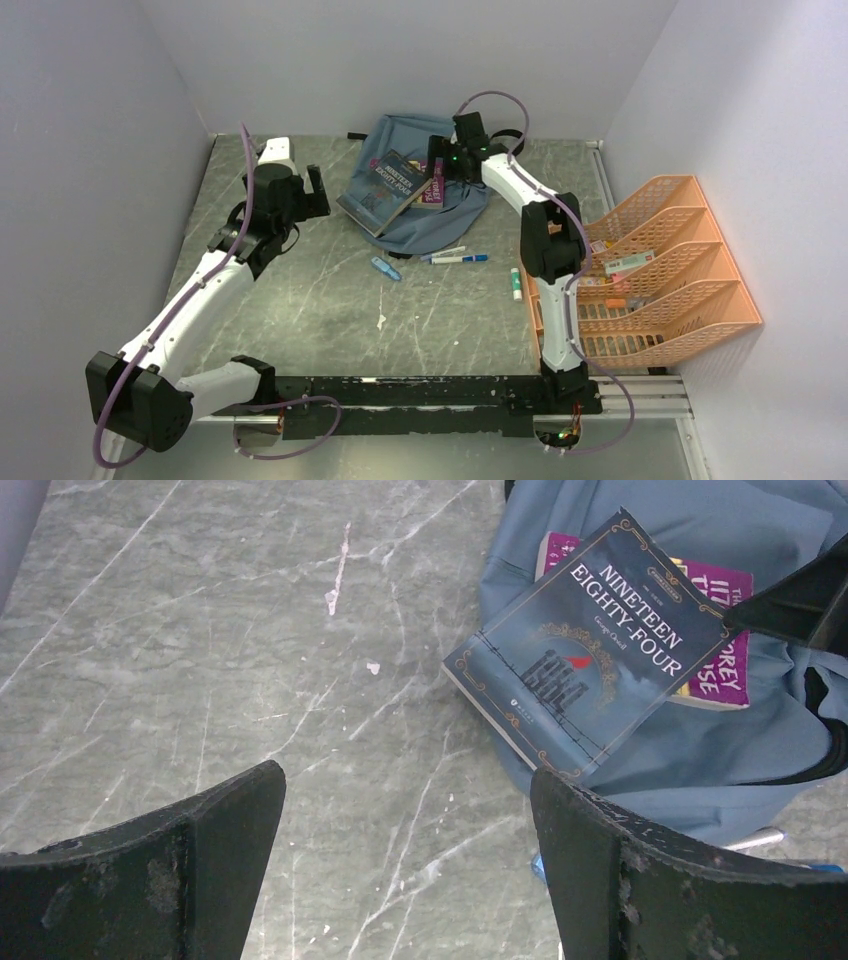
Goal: Pack the student bag
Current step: Move the student bag to the center of the board.
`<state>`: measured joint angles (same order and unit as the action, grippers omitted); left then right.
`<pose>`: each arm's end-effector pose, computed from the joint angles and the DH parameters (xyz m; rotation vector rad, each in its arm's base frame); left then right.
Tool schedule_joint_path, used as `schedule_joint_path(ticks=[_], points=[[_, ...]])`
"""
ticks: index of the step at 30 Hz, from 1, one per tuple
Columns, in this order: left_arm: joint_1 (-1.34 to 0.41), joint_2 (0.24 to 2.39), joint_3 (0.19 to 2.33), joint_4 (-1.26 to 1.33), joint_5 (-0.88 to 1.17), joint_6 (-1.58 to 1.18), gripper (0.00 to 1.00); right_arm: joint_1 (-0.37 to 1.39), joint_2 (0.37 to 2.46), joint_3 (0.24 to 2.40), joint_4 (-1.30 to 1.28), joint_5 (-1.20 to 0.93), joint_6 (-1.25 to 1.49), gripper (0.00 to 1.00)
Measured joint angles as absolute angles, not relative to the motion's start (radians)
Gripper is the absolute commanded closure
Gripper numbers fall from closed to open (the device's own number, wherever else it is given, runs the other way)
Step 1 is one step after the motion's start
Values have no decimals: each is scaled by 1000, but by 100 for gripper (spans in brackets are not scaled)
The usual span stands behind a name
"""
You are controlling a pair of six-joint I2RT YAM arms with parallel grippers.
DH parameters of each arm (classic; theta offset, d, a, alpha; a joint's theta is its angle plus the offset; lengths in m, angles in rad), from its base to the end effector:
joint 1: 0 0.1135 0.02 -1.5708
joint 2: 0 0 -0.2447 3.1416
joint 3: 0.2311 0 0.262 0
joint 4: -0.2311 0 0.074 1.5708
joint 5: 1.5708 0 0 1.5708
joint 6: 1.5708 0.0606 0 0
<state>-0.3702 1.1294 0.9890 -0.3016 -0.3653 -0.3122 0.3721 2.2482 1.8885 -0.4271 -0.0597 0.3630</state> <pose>0.2823 -0.0863 0.3026 -0.1731 1.9750 -0.0744 0.4907 0.1954 0.1753 -0.0405 2.3967 0.4228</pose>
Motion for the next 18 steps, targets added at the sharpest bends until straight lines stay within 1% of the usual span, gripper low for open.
schedule_joint_path(ticks=[5,11,18], points=[[-370,1130,989,-299,-353,-312,2,329,2264,1897,-398,-162,353,0],[-371,1132,989,-296,-344,-312,2,339,2313,1913,-356,-263,355,0],[-370,1135,989,-294,-333,-311,2,344,2353,1935,-340,-304,356,0]])
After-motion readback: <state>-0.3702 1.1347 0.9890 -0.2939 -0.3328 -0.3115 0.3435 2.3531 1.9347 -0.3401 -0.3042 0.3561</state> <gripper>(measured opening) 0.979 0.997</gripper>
